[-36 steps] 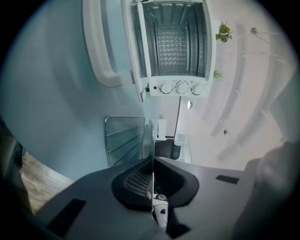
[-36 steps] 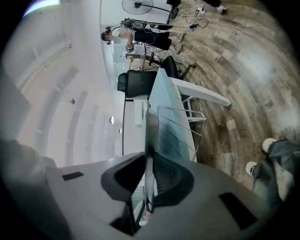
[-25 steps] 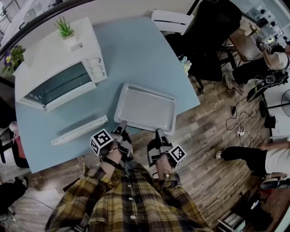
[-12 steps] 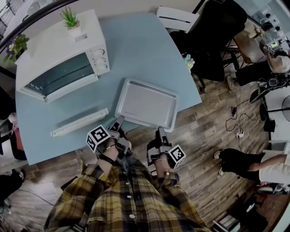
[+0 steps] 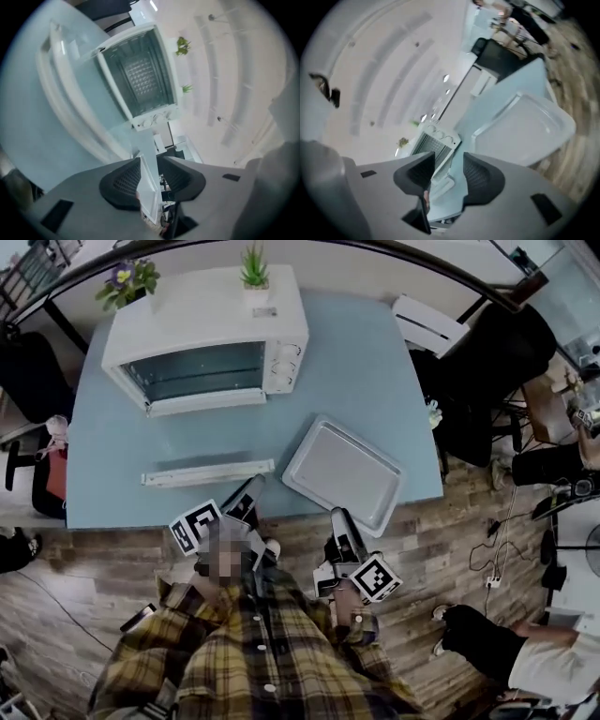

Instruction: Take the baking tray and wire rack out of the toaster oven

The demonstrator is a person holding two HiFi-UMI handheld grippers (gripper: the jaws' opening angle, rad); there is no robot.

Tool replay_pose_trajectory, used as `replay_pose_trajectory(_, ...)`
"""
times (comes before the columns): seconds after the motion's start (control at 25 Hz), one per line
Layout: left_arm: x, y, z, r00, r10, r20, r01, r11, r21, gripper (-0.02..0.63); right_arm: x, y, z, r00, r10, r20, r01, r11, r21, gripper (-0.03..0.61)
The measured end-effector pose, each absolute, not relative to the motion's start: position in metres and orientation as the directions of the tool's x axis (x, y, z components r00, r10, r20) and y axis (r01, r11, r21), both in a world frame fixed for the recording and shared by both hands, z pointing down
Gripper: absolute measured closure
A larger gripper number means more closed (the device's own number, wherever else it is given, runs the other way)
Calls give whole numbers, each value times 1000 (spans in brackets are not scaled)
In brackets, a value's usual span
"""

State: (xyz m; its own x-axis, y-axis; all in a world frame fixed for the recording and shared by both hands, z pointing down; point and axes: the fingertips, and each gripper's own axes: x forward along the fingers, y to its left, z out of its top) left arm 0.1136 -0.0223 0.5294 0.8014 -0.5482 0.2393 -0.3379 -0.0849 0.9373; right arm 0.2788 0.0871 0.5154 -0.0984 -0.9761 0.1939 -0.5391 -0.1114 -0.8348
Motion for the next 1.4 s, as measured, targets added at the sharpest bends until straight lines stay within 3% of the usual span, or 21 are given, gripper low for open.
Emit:
replay_pose_trajectory(0.12, 77, -45, 486, 772, -618, 149, -375, -253, 892, 483, 249, 46, 477, -189, -962, 195, -793, 32, -608, 387)
replay_pose_trajectory(0.2, 50, -57, 463, 746, -654, 121, -444, -354, 823, 488, 223, 19, 452, -250, -952, 176, -881, 148, -450, 396)
replay_pose_trajectory(0.36, -1, -78, 418, 698, -709, 101, -575, -471, 669, 518, 170, -27, 420, -345, -924, 164, -931, 315, -183, 446)
replay_pose_trajectory(0.56, -54, -93, 386, 650, -753, 105, -716, -560, 417, 556, 113, -60, 394, -382, -910, 159, -917, 394, 52, 529)
replay_pose_trajectory(0.72, -90, -106, 379, 588, -797, 138, -803, -555, 216, 623, 80, -74, 392, -387, -906, 171, -906, 408, 113, 551)
replay_pose_trajectory(0.88, -111, -113, 377, 545, -823, 162, -838, -531, 125, 623, 72, -81, 381, -352, -926, 138, -921, 369, 122, 574)
replay_pose_trajectory(1.4, -102, -105, 393, 508, -839, 197, -862, -493, 123, 623, 102, -89, 389, -327, -929, 174, -932, 348, 104, 575)
